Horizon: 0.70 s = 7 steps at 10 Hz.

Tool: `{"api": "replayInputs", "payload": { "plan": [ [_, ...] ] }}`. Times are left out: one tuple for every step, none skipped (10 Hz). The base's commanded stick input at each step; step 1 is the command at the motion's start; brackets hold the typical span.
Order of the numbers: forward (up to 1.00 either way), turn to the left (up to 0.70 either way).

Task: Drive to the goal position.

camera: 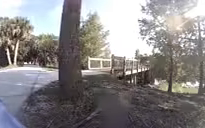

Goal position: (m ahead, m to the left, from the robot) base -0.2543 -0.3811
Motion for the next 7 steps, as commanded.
{"api": "replayInputs", "payload": {
  "plan": [
    [0.0,-0.45],
    [0.0,-0.45],
    [0.0,-0.45],
    [0.0,-0.45],
    [0.0,-0.45],
    [0.0,-0.45],
    [0.0,-0.45]
  ]
}}
